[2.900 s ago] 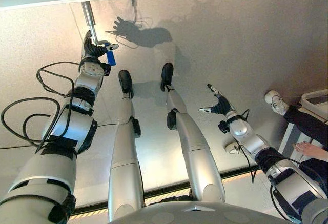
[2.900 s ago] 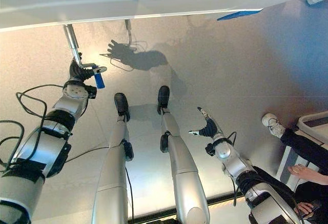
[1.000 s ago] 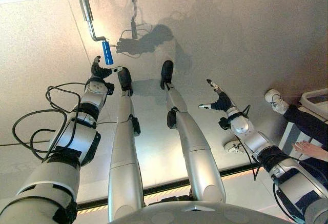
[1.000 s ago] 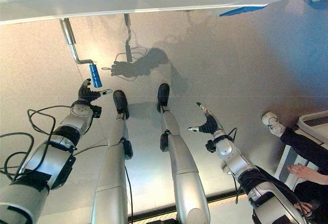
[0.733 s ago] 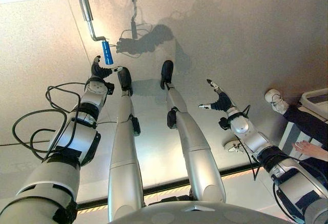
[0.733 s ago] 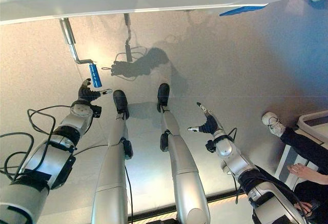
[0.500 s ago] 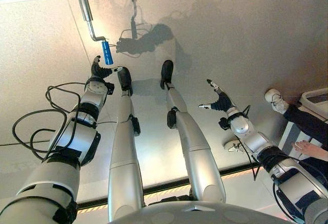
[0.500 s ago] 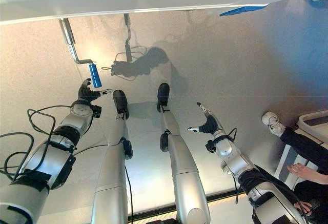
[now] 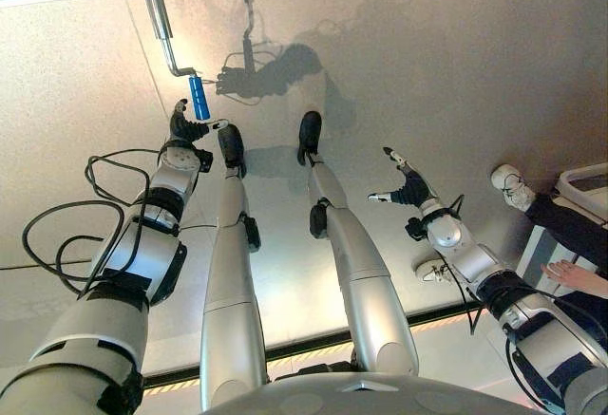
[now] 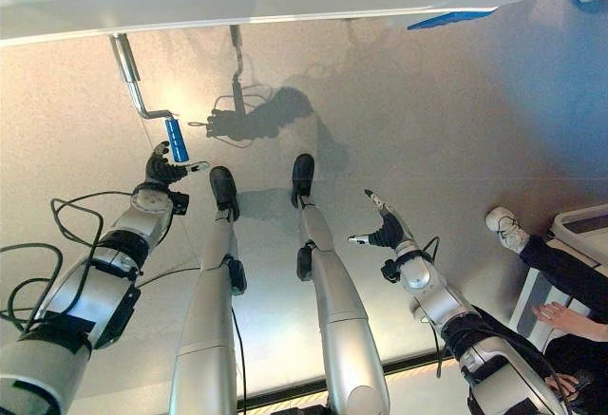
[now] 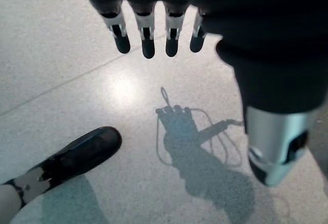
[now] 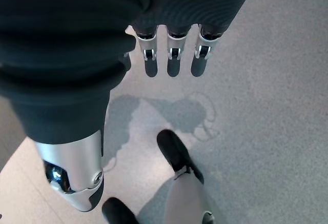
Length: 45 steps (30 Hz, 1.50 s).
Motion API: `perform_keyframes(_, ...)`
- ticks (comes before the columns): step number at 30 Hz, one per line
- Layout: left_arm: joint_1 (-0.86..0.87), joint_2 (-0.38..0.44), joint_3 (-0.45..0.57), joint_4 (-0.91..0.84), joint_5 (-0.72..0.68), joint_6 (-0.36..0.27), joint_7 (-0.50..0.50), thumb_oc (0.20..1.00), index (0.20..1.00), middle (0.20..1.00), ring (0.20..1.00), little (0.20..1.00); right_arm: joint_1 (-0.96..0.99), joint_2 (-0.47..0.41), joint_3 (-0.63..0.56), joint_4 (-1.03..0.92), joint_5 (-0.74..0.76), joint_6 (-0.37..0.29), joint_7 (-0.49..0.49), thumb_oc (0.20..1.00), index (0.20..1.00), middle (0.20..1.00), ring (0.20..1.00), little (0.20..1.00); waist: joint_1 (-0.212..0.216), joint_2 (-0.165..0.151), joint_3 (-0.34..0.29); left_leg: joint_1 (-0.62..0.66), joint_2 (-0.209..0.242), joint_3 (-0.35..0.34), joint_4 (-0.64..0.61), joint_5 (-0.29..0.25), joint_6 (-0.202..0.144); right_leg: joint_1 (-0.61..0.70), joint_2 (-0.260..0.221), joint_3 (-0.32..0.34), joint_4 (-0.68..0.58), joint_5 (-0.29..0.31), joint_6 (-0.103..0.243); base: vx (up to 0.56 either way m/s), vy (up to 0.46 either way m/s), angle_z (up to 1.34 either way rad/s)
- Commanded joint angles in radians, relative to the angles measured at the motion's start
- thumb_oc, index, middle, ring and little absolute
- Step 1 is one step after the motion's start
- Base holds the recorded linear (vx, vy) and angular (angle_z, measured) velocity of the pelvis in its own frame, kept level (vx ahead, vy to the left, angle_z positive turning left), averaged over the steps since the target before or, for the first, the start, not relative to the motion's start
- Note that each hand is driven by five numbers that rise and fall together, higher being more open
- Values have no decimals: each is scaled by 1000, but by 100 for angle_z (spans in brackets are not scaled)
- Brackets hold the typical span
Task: Raise the hospital bed
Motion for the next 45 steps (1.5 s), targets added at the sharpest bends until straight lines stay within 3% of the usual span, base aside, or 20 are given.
perform_keyframes(1, 3, 10, 18, -21, -21, -10, 10, 1000, 1000, 1000, 1000, 1000, 75, -19, 24, -32, -18, -28, 1, 1000, 1000, 1000, 1000, 1000, 17, -5, 6, 64, -42, 2, -48, -27, 51, 29, 0, 3, 32, 5, 157, 0, 0, 0)
perform_keyframes(30, -40, 3, -10, -50, -17, -12, 19, 1000, 1000, 1000, 1000, 1000, 88, -26, 31, -22, -21, -27, 5, 1000, 1000, 1000, 1000, 1000, 19, 7, 11, 62, -45, 5, -43, -33, 55, 16, -1, 5, 48, -2, 157, 0, 0, 0)
perform_keyframes(45, -58, 0, -49, -147, -21, -23, 30, 1000, 1000, 1000, 1000, 1000, 107, -31, 23, -22, -27, -22, 9, 1000, 1000, 1000, 1000, 1000, 30, 22, 12, 60, -52, 6, -34, -39, 59, 12, -4, 4, 58, -9, 157, 0, 0, 0)
